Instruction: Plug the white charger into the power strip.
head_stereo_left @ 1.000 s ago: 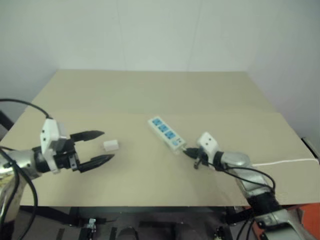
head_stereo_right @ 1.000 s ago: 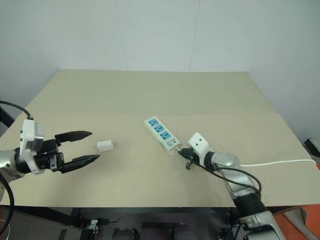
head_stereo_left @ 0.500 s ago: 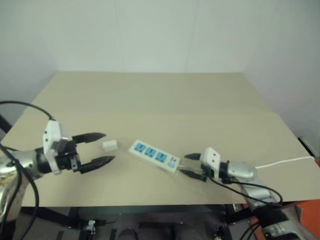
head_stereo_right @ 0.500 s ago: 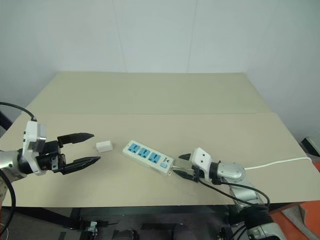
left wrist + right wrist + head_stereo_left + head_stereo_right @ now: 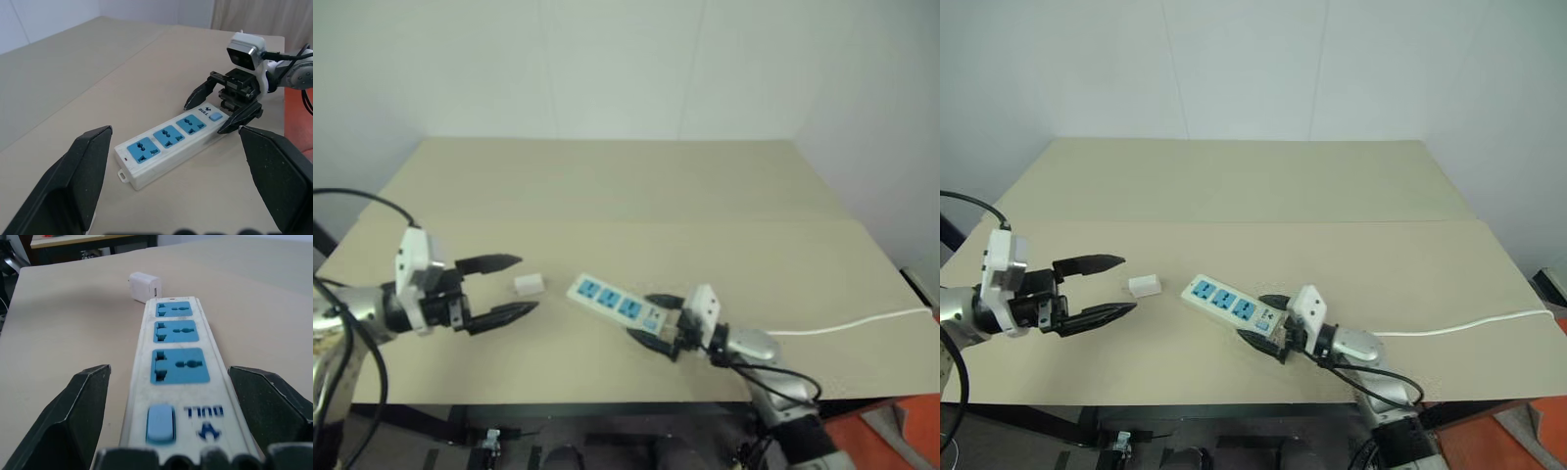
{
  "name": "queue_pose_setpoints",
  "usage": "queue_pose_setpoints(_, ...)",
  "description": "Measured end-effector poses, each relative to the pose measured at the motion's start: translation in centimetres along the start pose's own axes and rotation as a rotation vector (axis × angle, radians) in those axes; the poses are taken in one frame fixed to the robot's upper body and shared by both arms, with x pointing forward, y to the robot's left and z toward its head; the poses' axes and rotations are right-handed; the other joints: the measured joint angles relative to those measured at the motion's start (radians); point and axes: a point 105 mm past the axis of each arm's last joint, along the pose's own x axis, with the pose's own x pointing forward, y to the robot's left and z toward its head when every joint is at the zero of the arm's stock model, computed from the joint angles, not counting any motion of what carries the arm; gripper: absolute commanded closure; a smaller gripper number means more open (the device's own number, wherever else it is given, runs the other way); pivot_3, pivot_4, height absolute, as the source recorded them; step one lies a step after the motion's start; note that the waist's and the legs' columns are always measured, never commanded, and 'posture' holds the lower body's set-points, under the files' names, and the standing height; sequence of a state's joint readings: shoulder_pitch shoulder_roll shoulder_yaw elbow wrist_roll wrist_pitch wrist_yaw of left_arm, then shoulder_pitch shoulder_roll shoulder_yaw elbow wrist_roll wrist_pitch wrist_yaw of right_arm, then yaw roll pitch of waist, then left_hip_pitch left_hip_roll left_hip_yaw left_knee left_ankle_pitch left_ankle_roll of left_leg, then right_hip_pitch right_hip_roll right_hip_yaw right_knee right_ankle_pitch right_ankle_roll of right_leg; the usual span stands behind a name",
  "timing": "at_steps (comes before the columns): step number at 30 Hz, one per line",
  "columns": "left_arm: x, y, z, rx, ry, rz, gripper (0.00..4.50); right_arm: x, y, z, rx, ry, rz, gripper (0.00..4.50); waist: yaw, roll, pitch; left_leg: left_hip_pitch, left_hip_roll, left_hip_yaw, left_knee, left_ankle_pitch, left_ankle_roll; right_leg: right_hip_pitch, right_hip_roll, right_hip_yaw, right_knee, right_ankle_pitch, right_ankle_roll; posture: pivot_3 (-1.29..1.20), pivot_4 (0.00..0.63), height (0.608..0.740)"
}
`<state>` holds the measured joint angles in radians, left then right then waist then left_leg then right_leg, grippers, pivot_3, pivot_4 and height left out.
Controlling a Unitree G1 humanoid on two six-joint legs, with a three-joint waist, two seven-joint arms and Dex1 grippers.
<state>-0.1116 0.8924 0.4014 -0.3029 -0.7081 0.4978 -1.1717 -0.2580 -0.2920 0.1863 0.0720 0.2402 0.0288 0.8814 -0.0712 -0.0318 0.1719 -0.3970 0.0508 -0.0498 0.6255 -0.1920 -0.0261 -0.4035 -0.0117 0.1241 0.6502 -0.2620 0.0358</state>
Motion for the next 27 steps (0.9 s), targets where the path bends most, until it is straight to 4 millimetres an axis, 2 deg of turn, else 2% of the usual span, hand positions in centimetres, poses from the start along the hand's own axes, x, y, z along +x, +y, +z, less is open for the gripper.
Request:
queue_pose_setpoints(9, -0.1, 0.0, 0.0, 0.002, 0.012, -0.017, 0.0, 0.4, -0.4, -0.4, -0.04, -0.008, -0.004, 0.03, 0.0, 0.0, 0.0, 0.001, 0.0, 0.0, 0.0, 0.0, 0.0, 0.001, 0.0, 0.0, 0.0, 0.0, 0.0, 0.0, 0.15, 0.74)
queue_pose_setpoints(21, -0.2, -0.1, -0.1, 0.0, 0.015, -0.014, 0.0, -1.6, -0.4, -1.1, -0.047, 0.054, 0.007, 0.03, -0.001, 0.0, 0.0, -0.001, 0.0, 0.0, 0.0, 0.0, 0.0, -0.001, 0.0, 0.0, 0.0, 0.0, 0.0, 0.0, 0.15, 0.74)
queue_pose_setpoints(27, -0.2, -0.1, 0.0, 0.004, 0.013, -0.016, 0.0, -0.5, -0.2, -1.7, -0.004, 0.05, 0.039, 0.03, -0.002, 0.0, 0.0, 0.0, 0.0, 0.0, 0.0, 0.0, 0.0, 0.0, 0.0, 0.0, 0.0, 0.0, 0.0, 0.0, 0.15, 0.74)
